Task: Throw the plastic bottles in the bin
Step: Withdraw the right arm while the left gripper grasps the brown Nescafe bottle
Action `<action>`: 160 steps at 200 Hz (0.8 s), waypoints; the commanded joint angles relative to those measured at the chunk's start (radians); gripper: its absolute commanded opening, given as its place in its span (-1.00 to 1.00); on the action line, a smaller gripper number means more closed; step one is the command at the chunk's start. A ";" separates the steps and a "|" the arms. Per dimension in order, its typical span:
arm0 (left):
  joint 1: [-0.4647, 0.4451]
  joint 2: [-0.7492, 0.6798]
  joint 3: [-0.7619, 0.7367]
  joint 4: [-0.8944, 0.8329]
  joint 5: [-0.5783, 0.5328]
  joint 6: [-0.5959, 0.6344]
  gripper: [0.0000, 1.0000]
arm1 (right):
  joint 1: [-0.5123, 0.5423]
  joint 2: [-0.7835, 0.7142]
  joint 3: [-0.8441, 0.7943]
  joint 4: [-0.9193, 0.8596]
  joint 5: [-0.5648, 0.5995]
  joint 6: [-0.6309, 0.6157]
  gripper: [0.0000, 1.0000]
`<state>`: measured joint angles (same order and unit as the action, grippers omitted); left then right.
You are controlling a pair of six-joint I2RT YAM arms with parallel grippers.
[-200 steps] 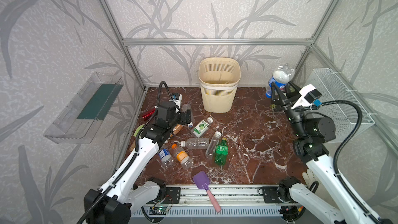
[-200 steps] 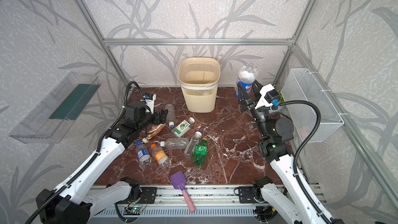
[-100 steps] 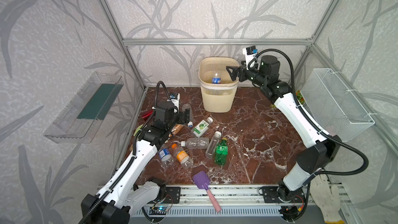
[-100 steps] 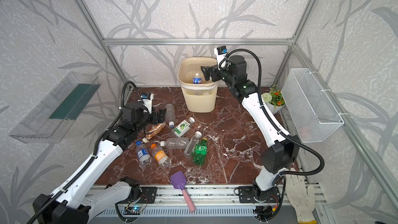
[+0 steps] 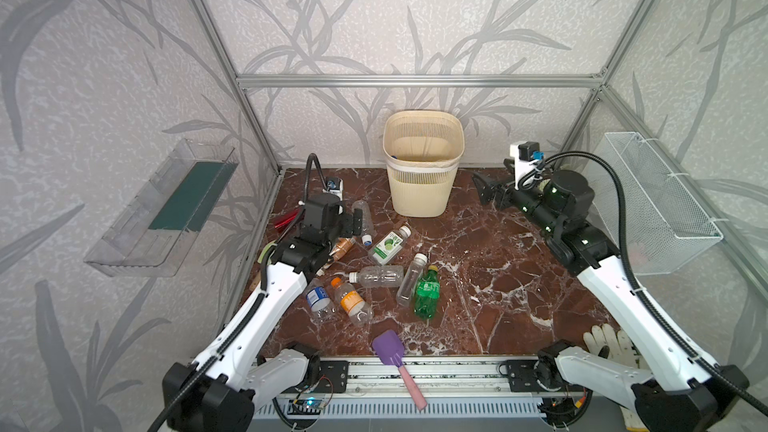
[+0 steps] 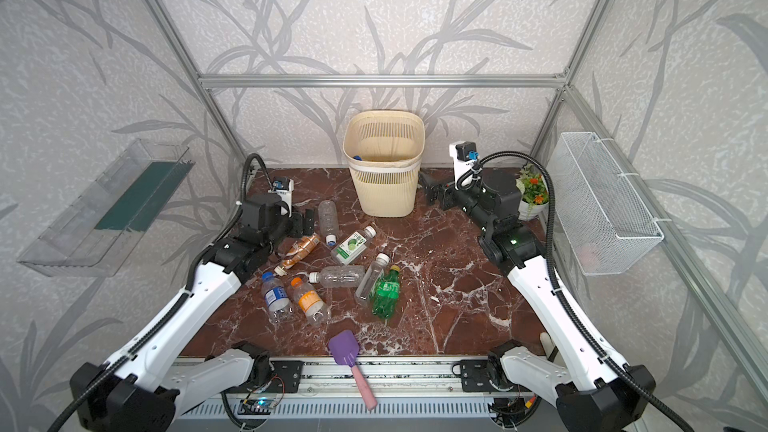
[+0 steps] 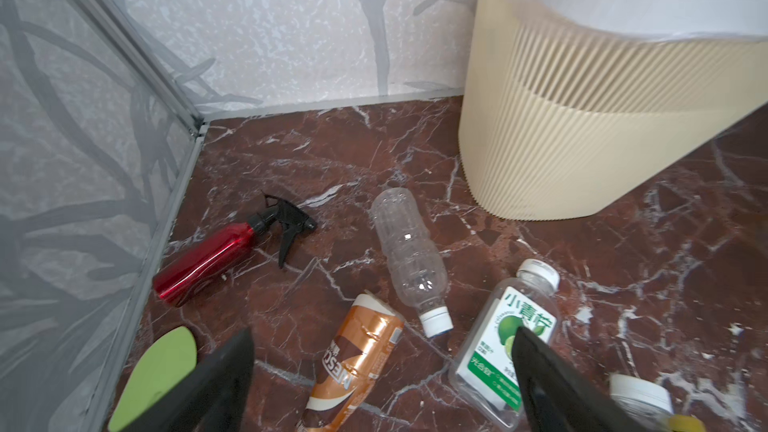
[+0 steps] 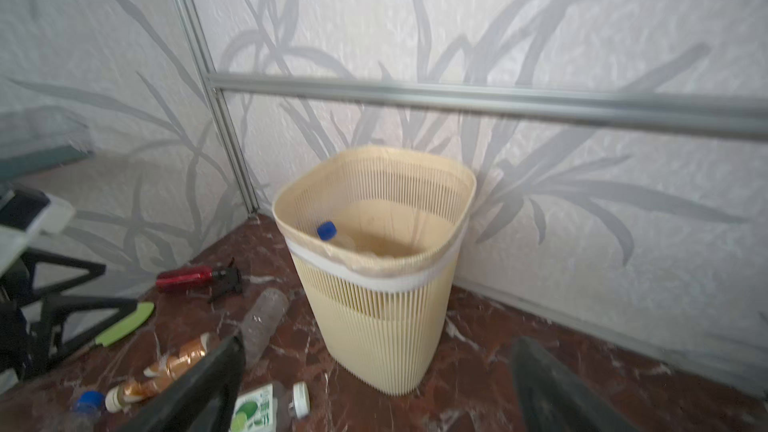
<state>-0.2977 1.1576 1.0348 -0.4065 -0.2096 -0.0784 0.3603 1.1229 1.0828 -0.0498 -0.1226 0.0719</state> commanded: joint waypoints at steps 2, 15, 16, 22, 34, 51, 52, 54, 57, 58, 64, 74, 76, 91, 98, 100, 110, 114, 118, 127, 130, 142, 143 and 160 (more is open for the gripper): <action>0.029 0.111 0.071 -0.167 -0.010 0.080 0.94 | -0.018 0.001 -0.135 0.001 0.015 0.072 1.00; 0.040 0.168 0.083 -0.231 0.077 0.147 0.96 | -0.029 -0.008 -0.178 0.029 -0.002 0.088 1.00; 0.040 0.171 0.084 -0.234 0.085 0.153 0.96 | -0.030 -0.008 -0.180 0.032 -0.003 0.088 1.00; 0.042 0.186 0.079 -0.240 0.120 0.182 0.95 | -0.036 -0.009 -0.195 0.043 -0.011 0.090 1.00; 0.048 0.202 0.047 -0.218 0.142 0.211 0.95 | -0.051 -0.008 -0.217 0.062 -0.030 0.095 1.00; 0.066 0.211 0.016 -0.209 0.157 0.255 0.96 | -0.080 -0.001 -0.234 0.084 -0.075 0.110 1.00; 0.067 0.211 0.015 -0.208 0.157 0.258 0.96 | -0.081 -0.001 -0.236 0.085 -0.078 0.110 1.00; 0.070 0.211 0.010 -0.207 0.159 0.264 0.96 | -0.084 0.000 -0.238 0.088 -0.081 0.112 1.00; 0.074 0.211 0.006 -0.206 0.160 0.274 0.96 | -0.087 0.001 -0.241 0.092 -0.085 0.113 1.00; 0.075 0.211 0.003 -0.205 0.159 0.276 0.96 | -0.087 0.001 -0.243 0.094 -0.086 0.113 1.00; 0.083 0.209 -0.007 -0.200 0.154 0.292 0.96 | -0.094 0.003 -0.252 0.103 -0.094 0.114 0.99; 0.101 0.210 -0.020 -0.192 0.148 0.310 0.96 | -0.102 0.009 -0.267 0.123 -0.108 0.117 0.99; 0.106 0.212 -0.022 -0.192 0.151 0.312 0.96 | -0.103 0.011 -0.270 0.127 -0.111 0.119 0.99; 0.138 0.222 -0.026 -0.184 0.188 0.317 0.96 | -0.117 0.025 -0.289 0.158 -0.135 0.141 0.99; 0.147 0.231 -0.027 -0.173 0.208 0.318 0.96 | -0.121 0.032 -0.295 0.172 -0.146 0.151 0.99; 0.147 0.235 -0.027 -0.171 0.215 0.318 0.96 | -0.121 0.034 -0.297 0.176 -0.148 0.154 0.99; 0.150 0.258 -0.018 -0.167 0.243 0.319 0.96 | -0.123 0.045 -0.305 0.199 -0.158 0.161 0.99; 0.150 0.270 -0.013 -0.170 0.253 0.320 0.95 | -0.123 0.051 -0.307 0.209 -0.161 0.164 0.99; 0.150 0.280 -0.005 -0.173 0.260 0.321 0.94 | -0.125 0.058 -0.308 0.217 -0.167 0.166 0.99; 0.150 0.306 0.004 -0.174 0.276 0.323 0.92 | -0.127 0.075 -0.304 0.221 -0.178 0.172 0.98; 0.150 0.312 0.005 -0.172 0.281 0.326 0.92 | -0.129 0.081 -0.302 0.221 -0.183 0.174 0.98; 0.150 0.331 -0.006 -0.158 0.289 0.345 0.90 | -0.133 0.095 -0.300 0.226 -0.197 0.184 0.97; 0.150 0.332 -0.007 -0.157 0.289 0.346 0.90 | -0.133 0.096 -0.300 0.228 -0.197 0.184 0.97; 0.152 0.352 -0.027 -0.149 0.293 0.368 0.90 | -0.138 0.100 -0.308 0.244 -0.202 0.190 0.96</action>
<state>-0.1467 1.4914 1.0183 -0.5671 0.0376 0.2264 0.2325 1.2182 0.7868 0.1303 -0.2855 0.2359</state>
